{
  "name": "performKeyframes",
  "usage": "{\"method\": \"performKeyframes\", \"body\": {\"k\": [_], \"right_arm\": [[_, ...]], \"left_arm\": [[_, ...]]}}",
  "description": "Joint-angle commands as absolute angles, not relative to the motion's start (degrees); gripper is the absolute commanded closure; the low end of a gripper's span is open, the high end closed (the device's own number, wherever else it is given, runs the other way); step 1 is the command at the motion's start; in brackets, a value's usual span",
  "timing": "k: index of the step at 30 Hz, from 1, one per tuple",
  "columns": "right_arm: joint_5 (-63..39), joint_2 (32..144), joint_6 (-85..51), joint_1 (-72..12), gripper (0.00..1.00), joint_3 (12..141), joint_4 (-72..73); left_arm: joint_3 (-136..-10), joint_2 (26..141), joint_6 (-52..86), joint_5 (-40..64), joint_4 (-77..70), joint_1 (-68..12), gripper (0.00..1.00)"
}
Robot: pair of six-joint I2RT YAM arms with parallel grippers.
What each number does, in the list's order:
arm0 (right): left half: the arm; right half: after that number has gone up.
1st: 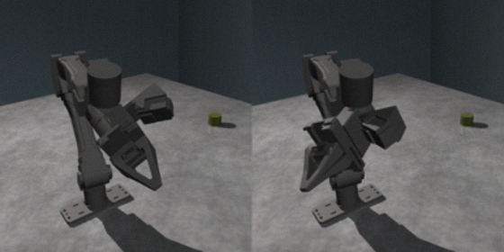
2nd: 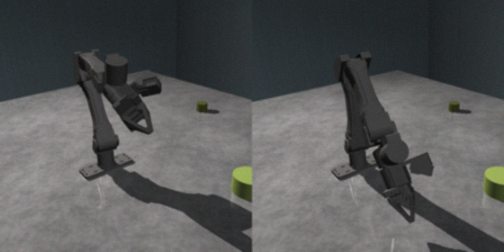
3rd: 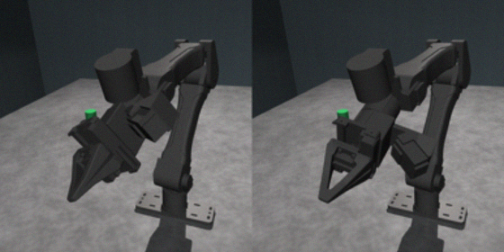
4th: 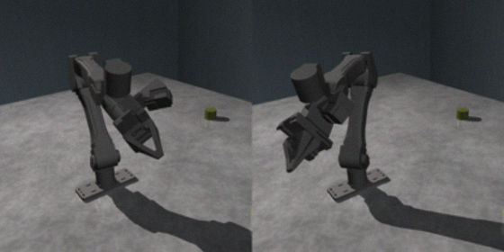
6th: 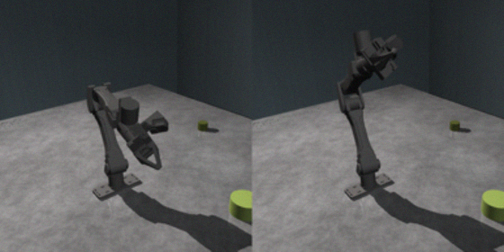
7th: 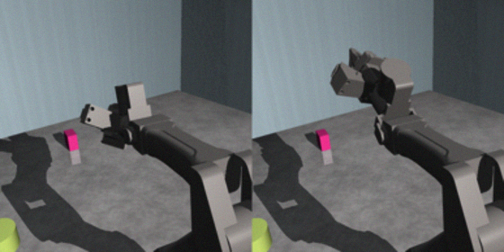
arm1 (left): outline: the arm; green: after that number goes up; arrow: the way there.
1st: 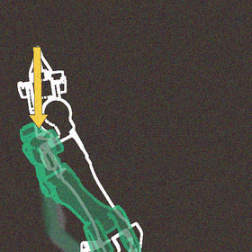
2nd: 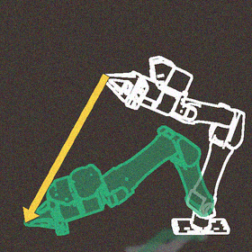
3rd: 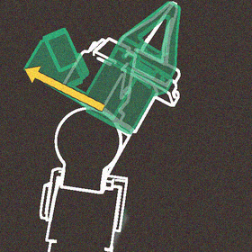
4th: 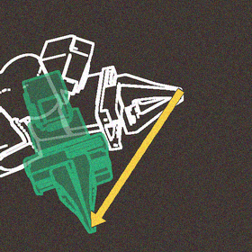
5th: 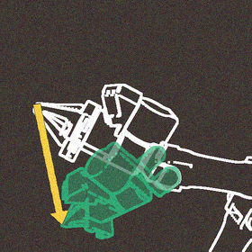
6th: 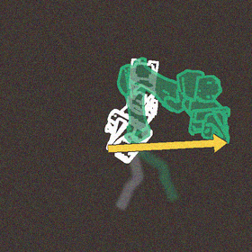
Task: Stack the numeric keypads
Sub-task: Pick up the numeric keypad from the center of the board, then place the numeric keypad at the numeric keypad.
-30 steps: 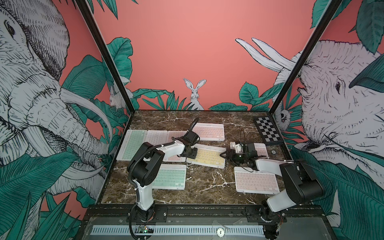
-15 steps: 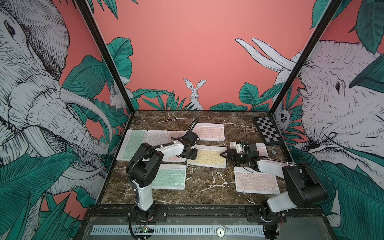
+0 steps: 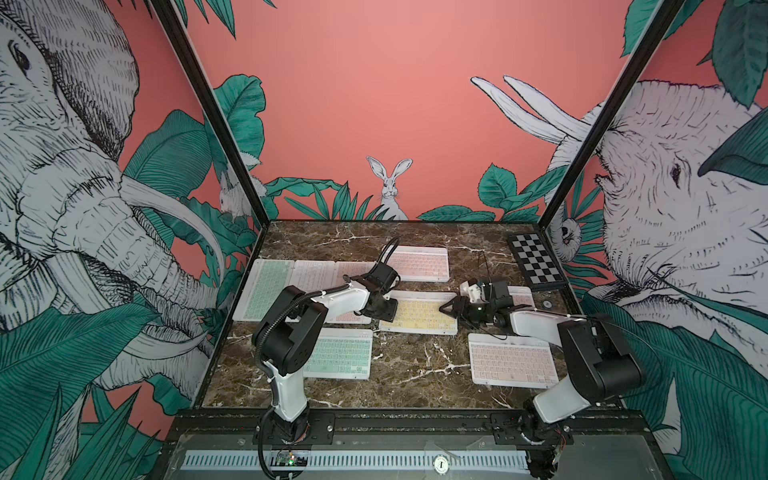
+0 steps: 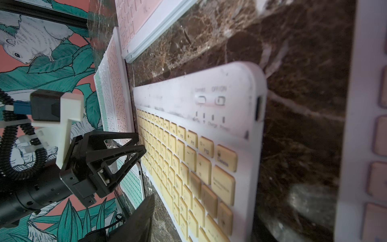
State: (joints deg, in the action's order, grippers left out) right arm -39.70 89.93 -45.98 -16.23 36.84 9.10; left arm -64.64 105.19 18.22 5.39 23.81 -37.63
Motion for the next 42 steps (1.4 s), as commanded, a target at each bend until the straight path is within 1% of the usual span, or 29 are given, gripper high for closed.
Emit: {"method": "performKeyframes", "body": {"k": [1, 4, 8, 10, 15, 18, 22, 26, 31, 36, 42], "right_arm": [[-42.85, 89.03, -44.81, -17.23, 0.43, 38.25, 11.99], [-44.10, 89.03, -44.69, -17.18, 0.48, 38.29, 12.15], [-45.82, 88.96, -45.16, -17.24, 0.57, 37.92, 13.03], [-46.55, 88.79, -45.09, -17.23, 0.65, 37.94, 12.85], [-47.60, 86.81, -45.22, -17.06, 0.87, 37.79, 11.28], [-48.96, 85.01, -46.24, -16.70, 0.99, 37.96, 10.77], [-50.72, 81.87, -47.34, -16.48, 1.00, 39.56, 9.04], [-52.15, 79.56, -48.11, -16.26, 1.00, 43.04, 7.29], [-53.86, 79.99, -50.15, -15.32, 1.00, 49.04, 8.48], [-55.19, 85.26, -49.87, -14.03, 1.00, 57.08, 9.85], [-57.01, 97.23, -50.68, -11.98, 1.00, 66.06, 14.52]], "left_arm": [[-63.71, 105.73, 18.13, 9.08, 26.08, -39.38, 0.49], [-63.88, 105.82, 18.19, 8.63, 26.08, -39.37, 0.49], [-64.07, 105.49, 18.23, 8.01, 26.07, -39.35, 0.49], [-63.98, 105.05, 18.37, 7.53, 26.00, -39.37, 0.49], [-63.98, 102.59, 19.48, 5.38, 26.02, -39.37, 0.49], [-64.87, 100.25, 20.53, 2.24, 27.48, -39.37, 0.49], [-67.04, 96.47, 21.32, -1.83, 30.80, -38.88, 0.48], [-68.61, 91.84, 22.88, -1.30, 32.44, -36.53, 0.47], [-72.00, 89.03, 23.55, -0.20, 36.50, -32.55, 0.46], [-75.34, 88.66, 22.18, -1.99, 39.40, -31.22, 0.46], [-76.87, 88.84, 22.24, -2.46, 39.24, -30.20, 0.45]]}}
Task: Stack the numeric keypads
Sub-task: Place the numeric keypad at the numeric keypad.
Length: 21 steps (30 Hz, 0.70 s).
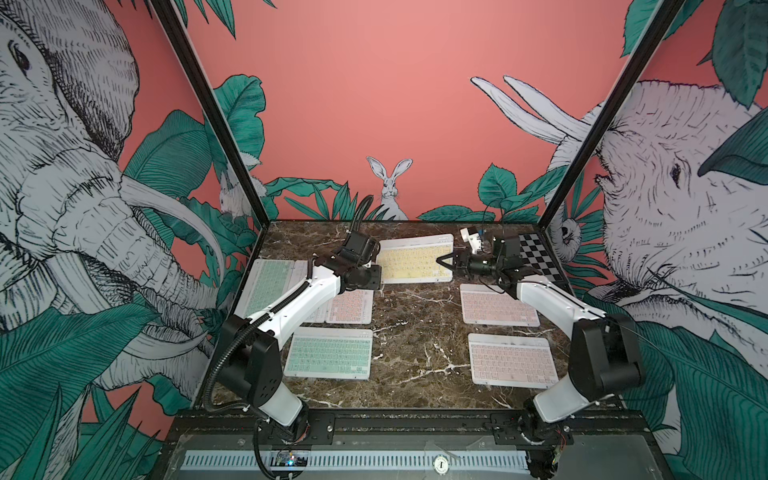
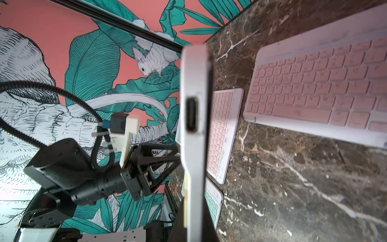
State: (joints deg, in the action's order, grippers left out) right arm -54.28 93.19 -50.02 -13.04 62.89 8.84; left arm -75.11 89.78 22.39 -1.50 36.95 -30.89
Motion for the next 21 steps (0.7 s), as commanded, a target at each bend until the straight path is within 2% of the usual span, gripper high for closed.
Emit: {"method": "performKeyframes", "body": {"k": [1, 10, 21], "right_arm": [[-57.29, 99.50, -50.63, -11.58, 1.00, 67.76, 15.05], [-61.73, 117.19, -50.23, -8.31, 1.00, 82.62, 14.91], [-69.46, 127.13, -50.10, -7.00, 1.00, 90.62, 13.81]], "left_arm": [[-76.93, 88.94, 22.24, -2.42, 39.16, -30.00, 0.46], [-78.32, 90.04, 22.15, -3.06, 39.70, -28.51, 0.45], [-77.19, 91.31, 22.96, -2.67, 39.64, -28.22, 0.45]]}}
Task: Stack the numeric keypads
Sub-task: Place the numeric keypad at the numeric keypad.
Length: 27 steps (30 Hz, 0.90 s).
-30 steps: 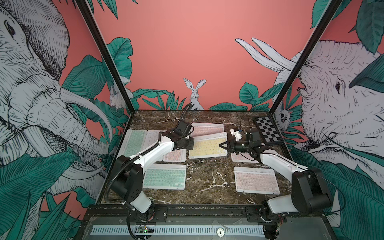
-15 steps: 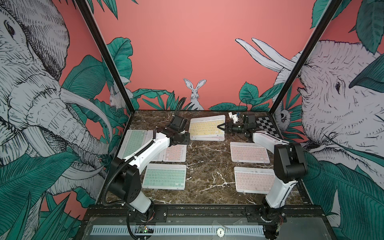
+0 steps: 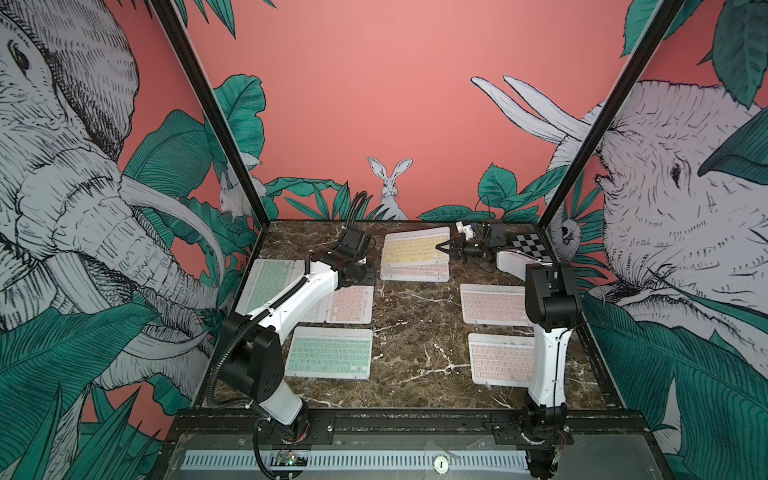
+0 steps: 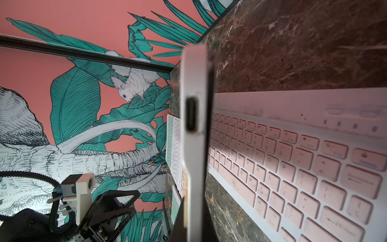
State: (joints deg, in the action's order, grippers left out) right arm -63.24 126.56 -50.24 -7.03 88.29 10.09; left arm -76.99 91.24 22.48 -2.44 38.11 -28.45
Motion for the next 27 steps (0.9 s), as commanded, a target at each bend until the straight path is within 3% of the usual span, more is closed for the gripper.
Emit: {"method": "performKeyframes", "body": {"k": [1, 27], "right_arm": [[-70.08, 127.75, -50.27, -7.02, 1.00, 90.93, 13.80], [-72.87, 133.72, -46.70, -5.23, 1.00, 94.61, 8.08]], "left_arm": [[-77.13, 91.19, 22.94, -2.72, 39.64, -28.21, 0.45], [-76.46, 92.01, 22.76, -2.77, 39.90, -28.21, 0.45]]}}
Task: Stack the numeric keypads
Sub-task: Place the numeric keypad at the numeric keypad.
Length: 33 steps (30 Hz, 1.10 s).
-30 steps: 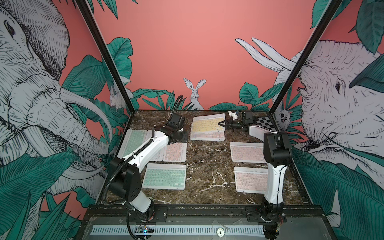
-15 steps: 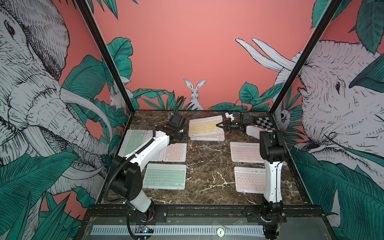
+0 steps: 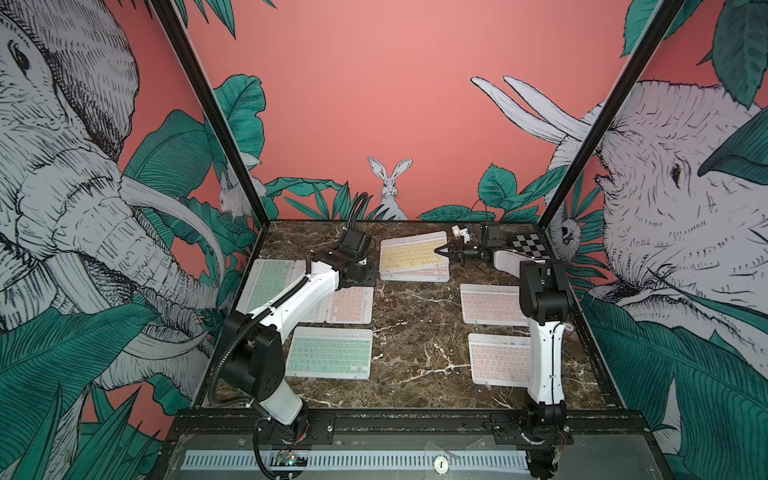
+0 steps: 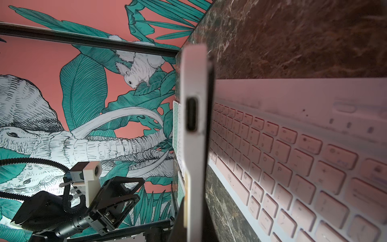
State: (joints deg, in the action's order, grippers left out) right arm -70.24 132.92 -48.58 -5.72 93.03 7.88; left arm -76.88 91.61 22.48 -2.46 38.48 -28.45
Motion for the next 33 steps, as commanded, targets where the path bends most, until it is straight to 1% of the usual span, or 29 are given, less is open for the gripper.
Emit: {"method": "performKeyframes", "body": {"k": [1, 13, 19, 23, 25, 33], "right_arm": [[-72.75, 133.85, -46.29, -5.18, 1.00, 94.70, 7.49], [-70.76, 134.82, -42.95, -4.79, 0.99, 94.81, 3.37], [-69.80, 134.45, -42.78, -4.57, 0.99, 94.43, 3.54], [-69.24, 134.55, -45.77, -4.50, 0.99, 94.26, 7.01], [-68.69, 134.59, -44.96, -4.49, 0.99, 94.56, 5.83], [-67.02, 135.07, -39.99, -4.42, 0.93, 95.69, -0.78]], "left_arm": [[-76.56, 92.08, 22.76, -2.72, 39.89, -28.21, 0.45], [-76.81, 92.98, 22.85, -2.33, 39.64, -28.26, 0.45], [-77.02, 93.26, 22.85, -2.23, 39.65, -28.21, 0.45], [-77.17, 93.54, 22.85, -2.04, 39.44, -28.22, 0.45], [-77.35, 93.70, 22.85, -1.93, 39.46, -28.26, 0.45], [-77.26, 93.87, 22.94, -1.67, 39.29, -28.22, 0.45]]}}
